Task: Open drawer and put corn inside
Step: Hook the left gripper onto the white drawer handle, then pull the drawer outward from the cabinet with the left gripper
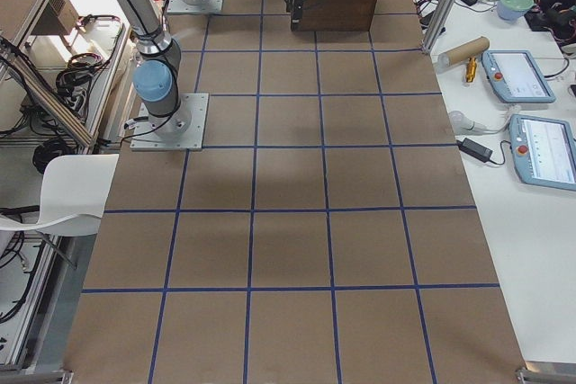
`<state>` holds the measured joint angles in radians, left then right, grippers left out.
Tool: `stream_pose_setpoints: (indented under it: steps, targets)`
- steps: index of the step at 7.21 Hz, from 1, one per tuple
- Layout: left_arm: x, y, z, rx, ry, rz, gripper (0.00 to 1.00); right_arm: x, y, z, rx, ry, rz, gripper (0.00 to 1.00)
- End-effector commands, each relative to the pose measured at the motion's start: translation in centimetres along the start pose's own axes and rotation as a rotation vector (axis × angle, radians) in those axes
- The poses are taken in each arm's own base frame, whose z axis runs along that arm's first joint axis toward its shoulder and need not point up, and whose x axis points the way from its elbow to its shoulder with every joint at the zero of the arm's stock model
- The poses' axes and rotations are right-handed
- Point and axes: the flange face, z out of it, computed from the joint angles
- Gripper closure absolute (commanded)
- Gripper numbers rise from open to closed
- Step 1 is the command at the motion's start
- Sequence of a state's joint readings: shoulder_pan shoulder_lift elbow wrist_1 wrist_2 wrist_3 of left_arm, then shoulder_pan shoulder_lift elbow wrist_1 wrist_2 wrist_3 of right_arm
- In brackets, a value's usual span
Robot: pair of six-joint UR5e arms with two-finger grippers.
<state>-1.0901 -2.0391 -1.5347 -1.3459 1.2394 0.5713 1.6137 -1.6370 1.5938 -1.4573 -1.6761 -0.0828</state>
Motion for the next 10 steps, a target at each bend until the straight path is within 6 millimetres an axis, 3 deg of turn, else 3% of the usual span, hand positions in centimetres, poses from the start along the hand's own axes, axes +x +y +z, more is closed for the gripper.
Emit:
stream_pose_setpoints:
  steps: [1, 10]
  targets:
    - [-1.6, 0.4, -0.6, 0.013, -0.002, -0.025, 0.0, 0.0, 0.0, -0.1, 0.001, -0.001, 0.0, 0.0]
    - [-6.9, 2.5, -3.3, 0.057, -0.008, -0.098, 0.0, 0.0, 0.0, -0.1, 0.001, 0.001, -0.001, 0.0]
